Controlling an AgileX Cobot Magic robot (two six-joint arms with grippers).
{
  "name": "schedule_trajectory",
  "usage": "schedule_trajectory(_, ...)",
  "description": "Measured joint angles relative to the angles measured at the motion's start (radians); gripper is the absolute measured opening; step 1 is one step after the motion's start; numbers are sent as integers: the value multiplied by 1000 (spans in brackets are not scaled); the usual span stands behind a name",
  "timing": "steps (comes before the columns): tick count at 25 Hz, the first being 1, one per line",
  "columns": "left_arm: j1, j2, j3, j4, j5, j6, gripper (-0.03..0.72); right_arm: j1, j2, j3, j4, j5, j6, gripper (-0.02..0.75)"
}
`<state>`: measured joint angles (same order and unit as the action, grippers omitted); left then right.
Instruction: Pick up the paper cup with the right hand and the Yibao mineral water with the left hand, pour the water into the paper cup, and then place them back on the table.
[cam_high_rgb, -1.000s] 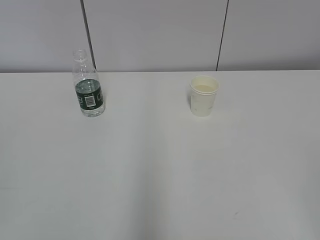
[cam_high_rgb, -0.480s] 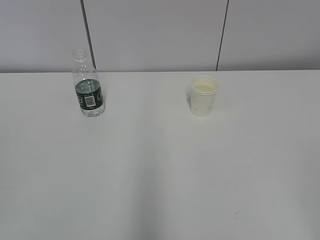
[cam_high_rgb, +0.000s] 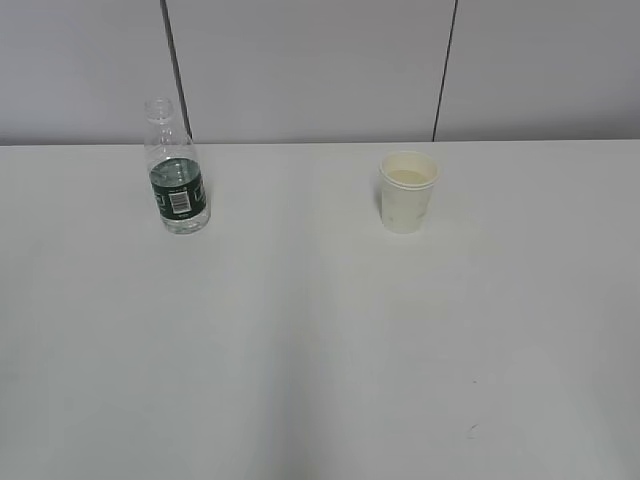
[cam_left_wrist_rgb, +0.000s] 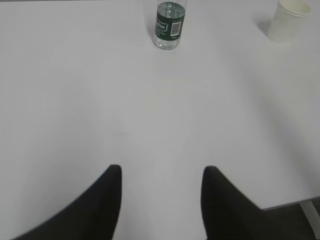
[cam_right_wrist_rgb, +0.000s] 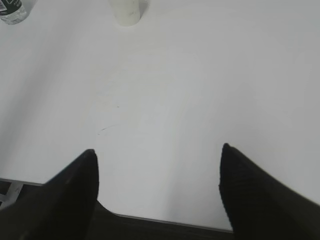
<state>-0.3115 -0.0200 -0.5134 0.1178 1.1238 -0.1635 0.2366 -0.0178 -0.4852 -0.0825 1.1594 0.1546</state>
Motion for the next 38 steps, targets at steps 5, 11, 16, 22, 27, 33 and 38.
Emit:
schedule_trajectory(5,0,0,0,0,-5,2,333,0,0,0,0,0,-2,585)
schedule_trajectory(11,0,0,0,0,-7,2,333,0,0,0,0,0,-2,585)
schedule_trajectory(16,41,0,0,-9,-7,2,333,-32,0,0,-26,-2,-18,585)
schedule_trajectory(22,141,0,0,-17,-9,2,333,-136,0,0,-33,-4,-20,585)
schedule_trajectory(27,148,0,0,-18,-9,2,333,-151,0,0,-33,-4,-20,585)
schedule_trajectory(33,148,0,0,-21,-9,2,333,-151,0,0,-33,-4,-22,585)
schedule_trajectory(38,149,0,0,-21,-9,2,333,-151,0,0,-33,-4,-22,585)
